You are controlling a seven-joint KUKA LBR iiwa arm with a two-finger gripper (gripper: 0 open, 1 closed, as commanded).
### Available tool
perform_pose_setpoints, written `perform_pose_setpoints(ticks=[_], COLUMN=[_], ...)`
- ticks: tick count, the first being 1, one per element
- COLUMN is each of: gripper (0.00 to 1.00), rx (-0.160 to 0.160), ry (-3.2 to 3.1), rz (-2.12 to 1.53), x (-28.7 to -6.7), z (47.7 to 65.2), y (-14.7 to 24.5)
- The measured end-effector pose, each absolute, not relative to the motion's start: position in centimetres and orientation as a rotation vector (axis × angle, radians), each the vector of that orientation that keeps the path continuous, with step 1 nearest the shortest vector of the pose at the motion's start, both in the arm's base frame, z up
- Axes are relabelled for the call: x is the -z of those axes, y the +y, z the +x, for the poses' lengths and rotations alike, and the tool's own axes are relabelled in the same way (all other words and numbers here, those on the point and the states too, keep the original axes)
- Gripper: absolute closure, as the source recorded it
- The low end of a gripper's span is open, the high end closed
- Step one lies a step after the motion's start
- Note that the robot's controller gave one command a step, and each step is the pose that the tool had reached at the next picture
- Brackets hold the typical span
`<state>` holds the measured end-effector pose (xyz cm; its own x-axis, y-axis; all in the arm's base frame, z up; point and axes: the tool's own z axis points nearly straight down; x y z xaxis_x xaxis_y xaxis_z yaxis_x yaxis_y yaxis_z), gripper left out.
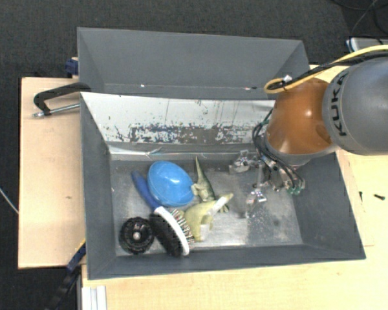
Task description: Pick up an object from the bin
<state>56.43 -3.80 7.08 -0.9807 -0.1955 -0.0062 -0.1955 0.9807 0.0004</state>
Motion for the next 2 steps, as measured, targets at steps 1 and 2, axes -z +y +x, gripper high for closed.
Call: perform_pose_setpoints(ticks=[1,2], gripper=[0.0,0.0], rx=[-0.005,0.005], ry=[3.114,3.092], rz=[-0.288,-0.546], x=[-17.2,-7.8], z=[54.8,55.8], y=[3.6,9.8])
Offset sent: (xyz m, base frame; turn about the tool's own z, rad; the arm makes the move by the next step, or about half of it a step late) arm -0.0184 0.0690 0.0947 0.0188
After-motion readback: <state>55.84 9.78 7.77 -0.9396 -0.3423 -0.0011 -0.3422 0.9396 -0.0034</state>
